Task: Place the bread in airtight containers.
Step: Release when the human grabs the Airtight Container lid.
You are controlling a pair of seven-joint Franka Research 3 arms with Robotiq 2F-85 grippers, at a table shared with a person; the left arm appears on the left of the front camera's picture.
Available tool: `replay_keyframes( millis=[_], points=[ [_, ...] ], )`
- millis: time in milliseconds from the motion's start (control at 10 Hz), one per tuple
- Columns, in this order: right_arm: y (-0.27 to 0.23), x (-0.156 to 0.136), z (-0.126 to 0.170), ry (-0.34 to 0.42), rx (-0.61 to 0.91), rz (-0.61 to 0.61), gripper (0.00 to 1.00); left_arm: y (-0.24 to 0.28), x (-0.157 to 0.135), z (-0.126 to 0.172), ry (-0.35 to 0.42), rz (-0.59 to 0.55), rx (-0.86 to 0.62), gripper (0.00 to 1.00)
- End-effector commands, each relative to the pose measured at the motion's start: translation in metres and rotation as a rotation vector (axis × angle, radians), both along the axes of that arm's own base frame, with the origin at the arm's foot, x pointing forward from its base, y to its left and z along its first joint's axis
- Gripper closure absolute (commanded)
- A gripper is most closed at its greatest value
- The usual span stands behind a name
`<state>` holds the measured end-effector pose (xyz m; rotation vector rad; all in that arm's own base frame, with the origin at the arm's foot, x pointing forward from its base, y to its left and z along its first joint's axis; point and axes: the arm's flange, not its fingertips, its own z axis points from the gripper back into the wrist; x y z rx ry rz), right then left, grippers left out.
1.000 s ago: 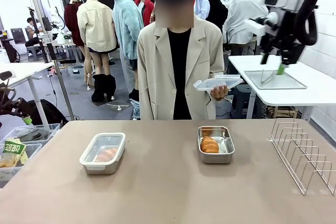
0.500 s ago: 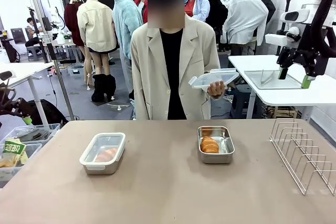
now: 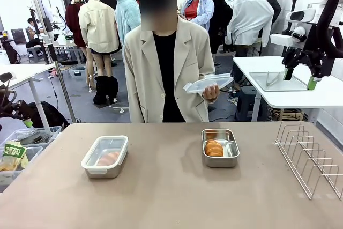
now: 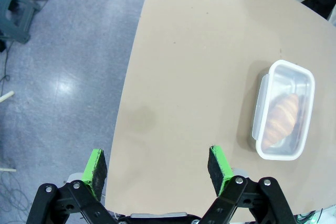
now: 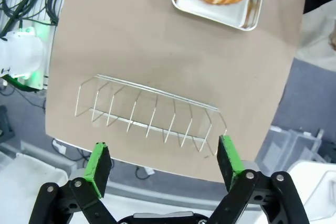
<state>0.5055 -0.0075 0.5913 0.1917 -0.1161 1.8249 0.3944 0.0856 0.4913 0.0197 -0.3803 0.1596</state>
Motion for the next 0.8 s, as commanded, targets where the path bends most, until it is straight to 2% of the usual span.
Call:
replay_keyframes(
  millis=[0, 700],
  points=[
    [-0.0002, -0.0021, 0.0002, 0.009, -0.003, 0.001, 0.0, 0.0006, -0.0004, 0.0011, 0.003, 0.001, -0.001, 0.0],
    [-0.0002, -0.0021, 0.0002, 0.009, -0.003, 0.001, 0.0, 0.0006, -0.0004, 0.0011, 0.003, 0.001, -0.001, 0.0]
  ],
)
